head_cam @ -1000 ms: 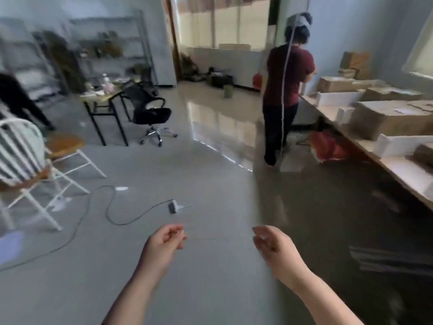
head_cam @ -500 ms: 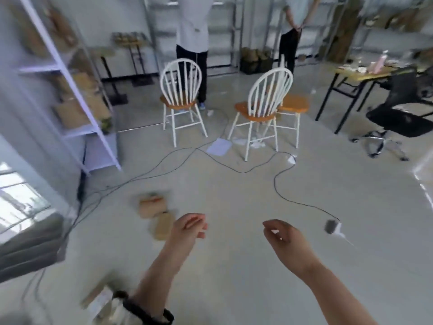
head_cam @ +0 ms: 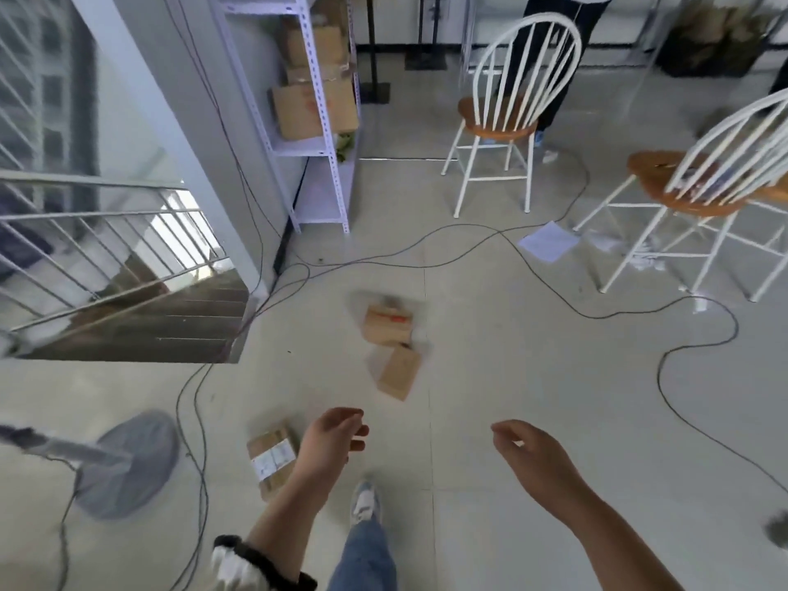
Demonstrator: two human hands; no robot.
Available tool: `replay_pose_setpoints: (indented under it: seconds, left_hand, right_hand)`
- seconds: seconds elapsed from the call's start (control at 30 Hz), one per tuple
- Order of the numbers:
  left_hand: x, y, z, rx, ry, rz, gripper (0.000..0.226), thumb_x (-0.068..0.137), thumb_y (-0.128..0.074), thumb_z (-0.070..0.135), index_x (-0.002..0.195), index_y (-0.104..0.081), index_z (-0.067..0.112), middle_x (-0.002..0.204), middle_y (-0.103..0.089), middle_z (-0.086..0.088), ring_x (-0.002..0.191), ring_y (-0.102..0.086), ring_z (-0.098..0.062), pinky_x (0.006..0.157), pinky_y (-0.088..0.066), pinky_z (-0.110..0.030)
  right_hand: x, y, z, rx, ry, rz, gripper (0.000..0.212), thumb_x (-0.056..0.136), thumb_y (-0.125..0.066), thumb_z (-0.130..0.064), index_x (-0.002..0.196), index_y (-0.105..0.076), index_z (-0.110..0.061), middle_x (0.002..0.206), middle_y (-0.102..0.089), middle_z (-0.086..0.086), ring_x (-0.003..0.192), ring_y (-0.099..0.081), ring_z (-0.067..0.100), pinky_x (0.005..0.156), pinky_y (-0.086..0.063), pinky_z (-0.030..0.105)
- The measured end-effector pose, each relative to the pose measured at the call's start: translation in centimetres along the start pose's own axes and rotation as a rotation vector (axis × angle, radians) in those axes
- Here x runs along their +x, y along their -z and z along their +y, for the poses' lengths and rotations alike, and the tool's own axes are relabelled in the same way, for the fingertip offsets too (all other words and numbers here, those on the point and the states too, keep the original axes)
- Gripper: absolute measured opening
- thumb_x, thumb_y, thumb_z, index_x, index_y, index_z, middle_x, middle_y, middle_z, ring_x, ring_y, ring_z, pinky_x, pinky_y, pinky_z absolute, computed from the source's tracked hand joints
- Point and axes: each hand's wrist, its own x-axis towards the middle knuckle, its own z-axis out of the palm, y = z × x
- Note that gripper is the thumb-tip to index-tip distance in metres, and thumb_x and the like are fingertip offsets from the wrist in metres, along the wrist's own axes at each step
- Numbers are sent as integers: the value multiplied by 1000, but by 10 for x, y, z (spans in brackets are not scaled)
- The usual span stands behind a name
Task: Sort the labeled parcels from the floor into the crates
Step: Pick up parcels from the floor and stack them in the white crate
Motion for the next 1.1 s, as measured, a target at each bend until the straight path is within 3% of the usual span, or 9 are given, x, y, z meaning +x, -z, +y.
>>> replay_pose_setpoints:
  seconds: [0.1, 0.27, 0.4, 0.53, 0.67, 0.73, 0.83, 0.93, 1.1]
  left_hand:
    - [76, 1, 21, 52, 10, -13, 16, 95, -50, 11, 105, -62, 8, 86, -67, -7, 69, -60, -15, 47, -41, -12]
    - [205, -15, 28, 65, 57, 13, 15, 95, -51, 11, 103, -63, 7, 79, -66, -5, 63, -57, -16, 47, -38, -16]
    - [305, -48, -20, 88, 136, 44, 15, 93, -50, 7, 101, -63, 5, 75, -63, -6, 60, -55, -17, 45, -38, -18]
    - [443, -101, -100, 163, 147, 42, 18, 91, -51, 11, 102, -64, 6, 85, -66, -9, 69, -60, -23, 57, -43, -27]
    - [577, -149, -185, 392, 85, -30, 28, 89, -49, 16, 116, -59, 16, 106, -64, -6, 87, -62, -25, 65, -48, -27]
    - [627, -162, -228, 457, 51, -97, 34, 90, -49, 19, 124, -53, 19, 105, -60, -2, 86, -61, -21, 63, -46, -24]
    - [689, -168, -277, 551, 23, -109, 41, 92, -51, 25, 132, -47, 16, 106, -58, 1, 86, -57, -17, 70, -44, -24]
    - [729, -177, -306, 552, 9, -108, 43, 94, -52, 31, 134, -47, 15, 123, -57, -5, 102, -57, -21, 78, -44, -25]
    - [743, -182, -318, 437, 25, -83, 34, 95, -50, 28, 127, -56, 17, 124, -58, -6, 108, -55, -25, 92, -49, -34]
  right_hand:
    - [66, -21, -26, 27, -43, -6, 24, 95, -50, -26, 115, -63, -19, 110, -61, -6, 99, -52, 7, 83, -34, 19]
    - [184, -66, -41, 77, -107, -28, 28, 95, -49, -27, 118, -61, -17, 113, -61, -5, 103, -54, 9, 84, -36, 20]
    - [289, -106, 1, 205, -267, -20, 27, 93, -48, -21, 108, -64, -6, 99, -66, 10, 80, -57, 18, 63, -39, 24]
    - [415, -165, 73, 377, -421, -50, 13, 90, -51, -18, 85, -61, -12, 94, -62, 8, 75, -55, 20, 68, -39, 29]
    - [548, -249, 167, 217, -405, 7, 13, 87, -47, -14, 80, -56, -9, 85, -53, 8, 74, -47, 21, 65, -34, 27]
    - [599, -292, 211, 83, -321, 7, 18, 90, -46, -17, 102, -59, -13, 100, -59, 5, 80, -50, 19, 64, -36, 22]
    - [657, -335, 256, -147, -253, -93, 46, 95, -46, -31, 136, -42, -11, 127, -55, 8, 102, -56, 22, 75, -40, 23]
    - [695, -355, 271, -83, -352, -177, 38, 95, -46, -35, 117, -48, -4, 97, -57, 9, 77, -54, 21, 58, -39, 23]
    - [712, -365, 281, -113, -272, -235, 15, 91, -48, -17, 98, -56, -6, 92, -57, 10, 75, -53, 23, 52, -36, 23]
